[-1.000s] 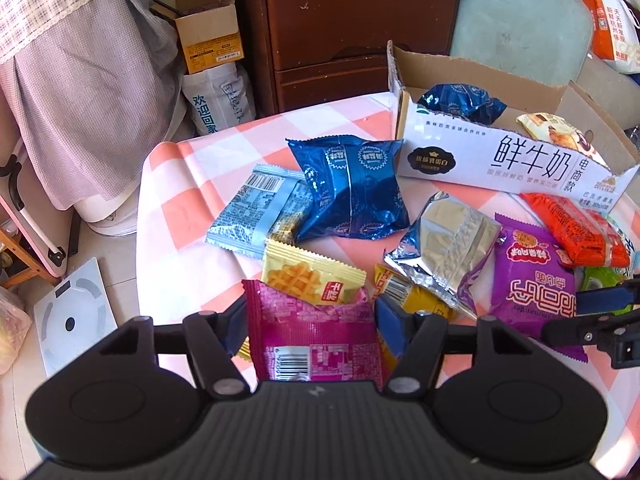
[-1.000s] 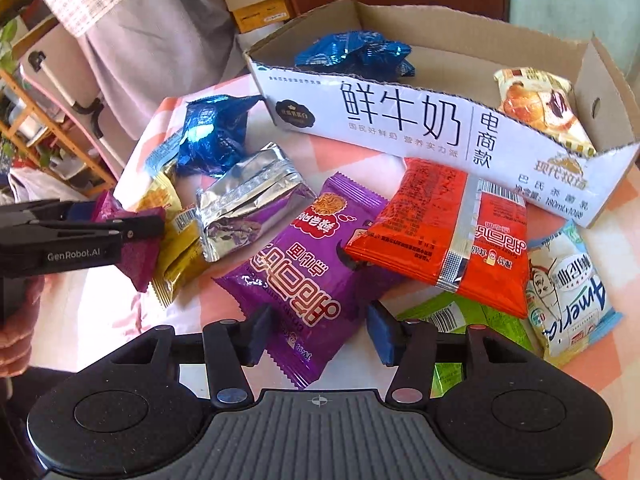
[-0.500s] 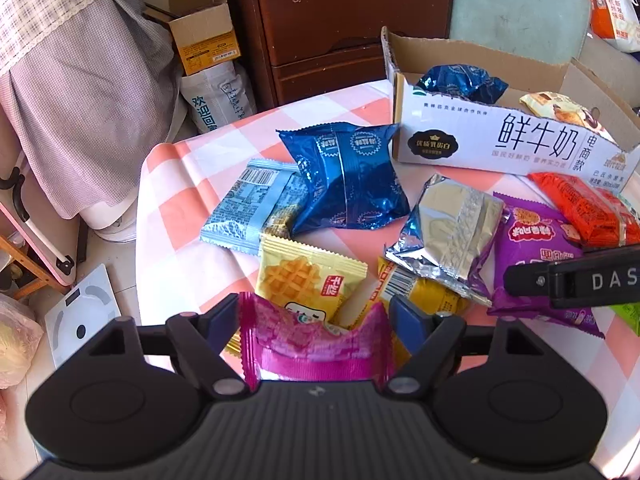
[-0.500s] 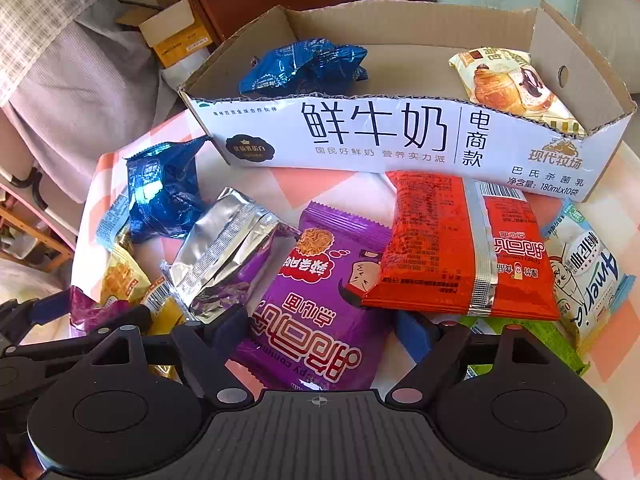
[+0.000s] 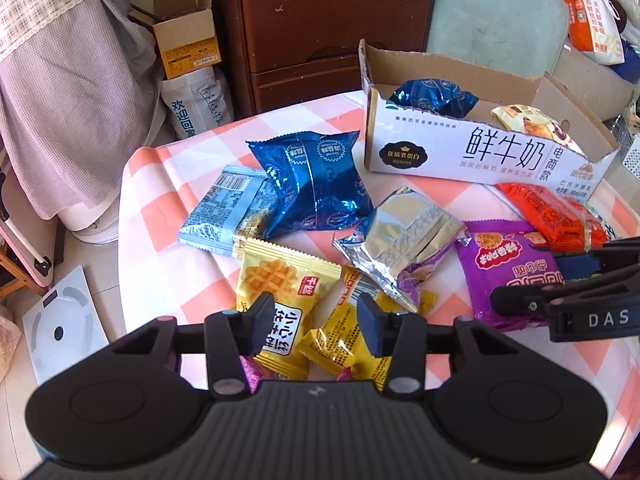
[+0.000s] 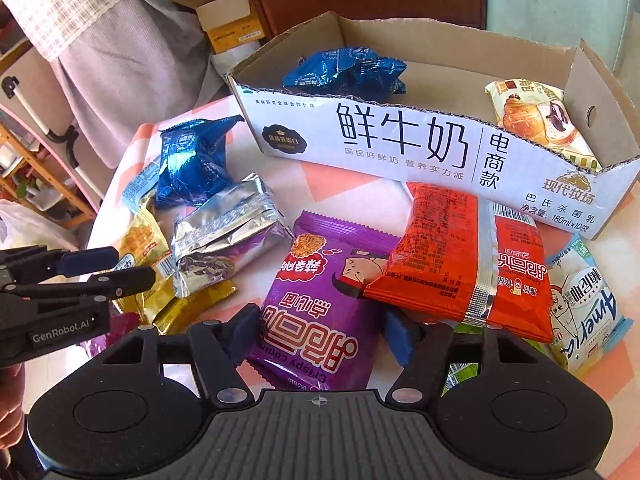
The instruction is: Organize snacks
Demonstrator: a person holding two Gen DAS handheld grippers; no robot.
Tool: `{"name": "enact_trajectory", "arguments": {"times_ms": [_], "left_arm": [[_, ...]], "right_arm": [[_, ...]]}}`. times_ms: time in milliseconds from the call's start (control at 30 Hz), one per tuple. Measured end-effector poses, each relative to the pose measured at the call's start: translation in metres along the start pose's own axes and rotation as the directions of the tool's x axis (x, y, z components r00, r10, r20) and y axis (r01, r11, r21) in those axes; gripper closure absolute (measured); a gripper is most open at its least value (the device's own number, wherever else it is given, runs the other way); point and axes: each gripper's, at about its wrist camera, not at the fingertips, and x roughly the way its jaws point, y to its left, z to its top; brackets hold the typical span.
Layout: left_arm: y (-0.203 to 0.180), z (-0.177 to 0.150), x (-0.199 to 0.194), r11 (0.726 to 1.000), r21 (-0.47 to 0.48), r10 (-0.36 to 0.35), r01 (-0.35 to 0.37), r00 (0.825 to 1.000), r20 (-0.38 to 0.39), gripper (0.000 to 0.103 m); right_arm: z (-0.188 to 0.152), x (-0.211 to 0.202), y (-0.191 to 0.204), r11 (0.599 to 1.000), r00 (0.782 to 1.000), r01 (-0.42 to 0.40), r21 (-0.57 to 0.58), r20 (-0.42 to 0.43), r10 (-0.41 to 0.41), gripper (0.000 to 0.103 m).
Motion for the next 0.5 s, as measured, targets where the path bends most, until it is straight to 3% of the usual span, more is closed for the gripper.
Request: {"name": "enact_trajectory", "arguments": {"times_ms": [100, 167, 233, 500], "left_arm": [[0.007, -0.001, -0.009, 1.000, -0.025, -0.006, 0.007, 1.000, 0.008, 0.050], [0.011, -0.002, -0.015, 0.999, -0.038, -0.005, 0.006, 1.000, 0.024, 0.033], [0.014, -0.003, -0.020, 0.999, -0.040, 0.012, -0.010, 0.999, 0.039, 0.030], [0.017, -0.028, -0.020, 0.998, -0.055, 0.008, -0.009, 1.000, -0.018, 0.018]], "right_arm": [[-0.003, -0.009, -0.001, 0.999, 0.999, -0.032, -0.032, 0.015, 0.032, 0.037], [-0.005, -0.013, -0.002, 0.998, 0.999, -0.037, -0.051, 0.018, 0.038, 0.041], [-0.005, -0.016, -0.002, 0.997, 0.999, -0.038, -0.064, 0.013, 0.039, 0.049], [-0.011, -0.015, -0.003, 0.994, 0.997, -0.072, -0.082, -0.039, 0.069, 0.048]]}}
